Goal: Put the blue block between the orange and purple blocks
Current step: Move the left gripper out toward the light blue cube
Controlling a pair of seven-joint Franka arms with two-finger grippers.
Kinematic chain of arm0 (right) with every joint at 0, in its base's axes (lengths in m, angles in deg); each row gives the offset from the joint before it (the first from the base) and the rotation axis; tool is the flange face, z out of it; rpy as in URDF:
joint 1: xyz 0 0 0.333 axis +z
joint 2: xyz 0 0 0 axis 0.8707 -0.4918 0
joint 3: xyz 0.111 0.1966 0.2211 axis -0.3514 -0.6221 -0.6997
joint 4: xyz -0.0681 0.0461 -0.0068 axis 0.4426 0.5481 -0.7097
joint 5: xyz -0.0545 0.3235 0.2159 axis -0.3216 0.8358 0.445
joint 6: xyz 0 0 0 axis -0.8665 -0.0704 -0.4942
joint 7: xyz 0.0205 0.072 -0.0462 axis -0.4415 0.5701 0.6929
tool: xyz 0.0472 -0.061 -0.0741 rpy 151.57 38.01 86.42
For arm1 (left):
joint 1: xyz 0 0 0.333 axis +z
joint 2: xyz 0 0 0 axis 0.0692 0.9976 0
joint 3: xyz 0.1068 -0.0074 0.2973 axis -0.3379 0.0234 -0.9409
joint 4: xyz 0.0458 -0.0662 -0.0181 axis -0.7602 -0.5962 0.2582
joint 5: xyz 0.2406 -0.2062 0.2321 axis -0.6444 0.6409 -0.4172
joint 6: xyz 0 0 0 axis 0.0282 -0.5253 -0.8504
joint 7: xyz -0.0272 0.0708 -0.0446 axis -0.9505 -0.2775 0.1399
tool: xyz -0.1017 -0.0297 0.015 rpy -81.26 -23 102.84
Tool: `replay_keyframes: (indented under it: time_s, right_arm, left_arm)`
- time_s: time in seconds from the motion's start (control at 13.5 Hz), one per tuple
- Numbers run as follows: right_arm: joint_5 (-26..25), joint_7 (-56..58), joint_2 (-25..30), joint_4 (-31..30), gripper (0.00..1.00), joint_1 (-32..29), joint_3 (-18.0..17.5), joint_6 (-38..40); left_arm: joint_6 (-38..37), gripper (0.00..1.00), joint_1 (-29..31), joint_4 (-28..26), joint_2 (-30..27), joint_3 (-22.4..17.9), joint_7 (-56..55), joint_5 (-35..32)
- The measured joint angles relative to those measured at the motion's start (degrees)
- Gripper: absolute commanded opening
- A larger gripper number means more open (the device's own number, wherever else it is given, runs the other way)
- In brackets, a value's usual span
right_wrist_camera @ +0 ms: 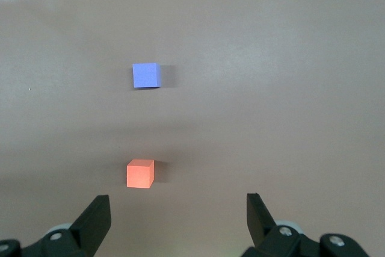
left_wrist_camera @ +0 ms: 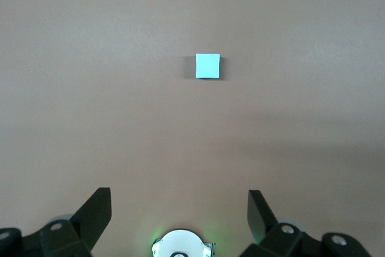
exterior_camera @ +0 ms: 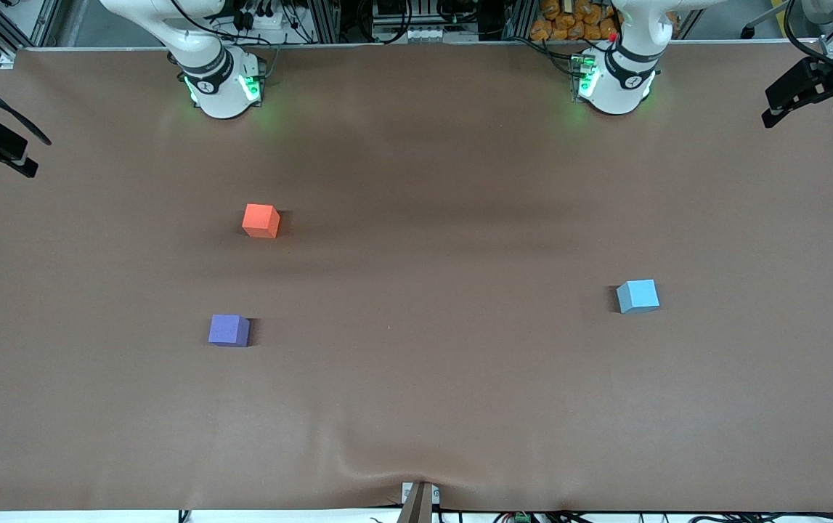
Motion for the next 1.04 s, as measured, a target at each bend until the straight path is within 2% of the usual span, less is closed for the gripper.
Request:
replay_keyframes:
  time_s: [0.81,0.96,1.04]
  right_arm:
    - [0.0,0.0,0.0,0.0,1.00,0.0,0.0,0.0]
    - [0.2,0.0,0.0,0.0,1.00,0.0,0.0,0.0]
    - [0.3,0.0,0.0,0.0,1.00,0.0,0.0,0.0]
  left_arm:
    - [-0.2,1.00,0.0,-0.4,2.6,-0.1,0.0,0.1]
    - [5.0,1.00,-0.1,-3.8,4.0,0.1,0.0,0.6]
    - [9.8,1.00,-0.1,-7.3,4.6,0.1,-0.1,0.7]
